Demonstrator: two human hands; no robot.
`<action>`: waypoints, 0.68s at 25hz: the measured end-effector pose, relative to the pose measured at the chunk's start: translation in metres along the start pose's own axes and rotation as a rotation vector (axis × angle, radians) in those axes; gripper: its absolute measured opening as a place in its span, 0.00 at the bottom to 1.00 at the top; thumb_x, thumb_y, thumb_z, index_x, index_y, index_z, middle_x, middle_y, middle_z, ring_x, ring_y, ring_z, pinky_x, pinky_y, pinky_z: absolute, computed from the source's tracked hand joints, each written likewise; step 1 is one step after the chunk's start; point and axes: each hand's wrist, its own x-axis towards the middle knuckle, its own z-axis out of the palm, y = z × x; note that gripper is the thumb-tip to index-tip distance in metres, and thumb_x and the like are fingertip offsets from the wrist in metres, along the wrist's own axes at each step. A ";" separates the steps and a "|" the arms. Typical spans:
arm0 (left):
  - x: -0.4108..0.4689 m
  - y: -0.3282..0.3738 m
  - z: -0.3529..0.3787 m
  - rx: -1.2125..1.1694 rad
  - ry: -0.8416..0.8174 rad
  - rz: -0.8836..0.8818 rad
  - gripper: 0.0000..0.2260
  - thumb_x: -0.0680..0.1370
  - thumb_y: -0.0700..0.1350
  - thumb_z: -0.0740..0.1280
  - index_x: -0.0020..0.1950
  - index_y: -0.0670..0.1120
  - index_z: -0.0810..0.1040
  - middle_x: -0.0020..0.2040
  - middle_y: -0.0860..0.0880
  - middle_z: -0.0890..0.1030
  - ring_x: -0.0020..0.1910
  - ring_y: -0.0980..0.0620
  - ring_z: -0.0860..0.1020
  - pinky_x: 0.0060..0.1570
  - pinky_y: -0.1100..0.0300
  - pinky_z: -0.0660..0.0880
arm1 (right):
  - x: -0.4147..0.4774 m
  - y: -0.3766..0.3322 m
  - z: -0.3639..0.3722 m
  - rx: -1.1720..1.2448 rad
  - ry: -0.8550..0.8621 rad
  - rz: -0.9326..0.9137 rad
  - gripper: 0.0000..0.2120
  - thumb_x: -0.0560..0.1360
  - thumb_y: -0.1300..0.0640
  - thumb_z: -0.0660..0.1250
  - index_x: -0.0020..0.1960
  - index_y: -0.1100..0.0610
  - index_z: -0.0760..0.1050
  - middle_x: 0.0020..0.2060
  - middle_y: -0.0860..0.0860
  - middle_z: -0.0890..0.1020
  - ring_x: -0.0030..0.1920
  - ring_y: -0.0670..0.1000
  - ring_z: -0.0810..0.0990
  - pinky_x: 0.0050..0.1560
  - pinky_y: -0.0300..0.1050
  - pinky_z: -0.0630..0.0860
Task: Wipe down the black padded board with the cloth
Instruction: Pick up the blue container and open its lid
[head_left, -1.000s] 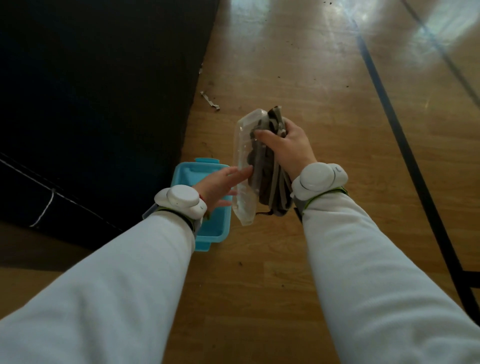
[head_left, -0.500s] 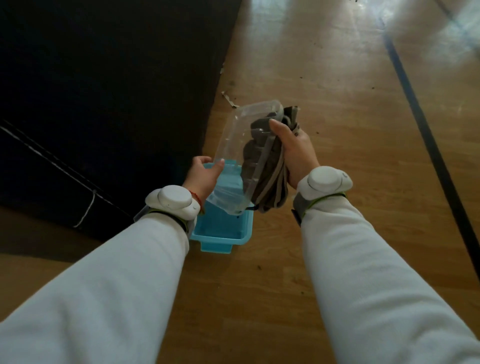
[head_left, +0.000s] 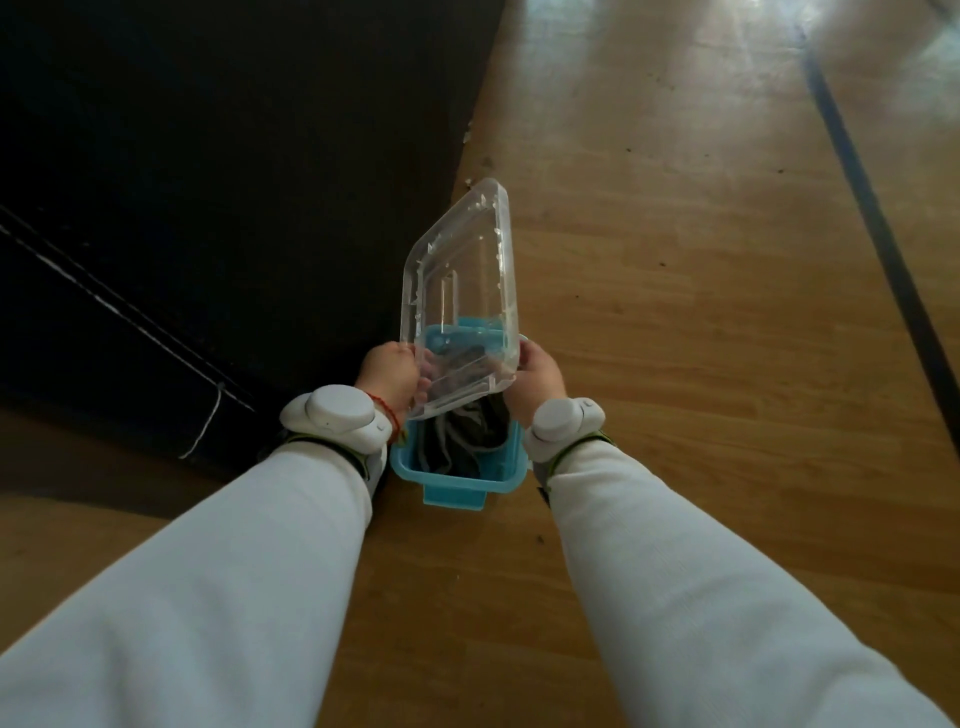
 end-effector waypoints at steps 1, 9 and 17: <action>-0.001 0.000 0.001 -0.007 0.001 0.000 0.13 0.81 0.36 0.53 0.40 0.44 0.72 0.34 0.48 0.71 0.29 0.55 0.67 0.27 0.64 0.66 | 0.002 0.003 -0.005 -0.179 0.079 0.023 0.23 0.73 0.53 0.67 0.67 0.55 0.68 0.61 0.54 0.74 0.60 0.55 0.74 0.62 0.55 0.72; -0.002 -0.002 0.004 0.046 0.020 0.001 0.13 0.79 0.34 0.52 0.39 0.43 0.71 0.32 0.48 0.70 0.28 0.54 0.66 0.27 0.64 0.65 | -0.016 0.024 -0.039 -0.359 -0.017 0.290 0.06 0.74 0.58 0.67 0.46 0.62 0.76 0.42 0.56 0.81 0.37 0.52 0.78 0.32 0.41 0.70; -0.004 -0.021 0.034 0.136 0.045 -0.065 0.13 0.81 0.37 0.51 0.39 0.42 0.70 0.34 0.45 0.70 0.28 0.52 0.67 0.26 0.62 0.65 | -0.021 0.044 -0.114 -0.565 0.029 0.400 0.12 0.74 0.59 0.67 0.54 0.65 0.77 0.52 0.58 0.81 0.52 0.56 0.80 0.54 0.47 0.77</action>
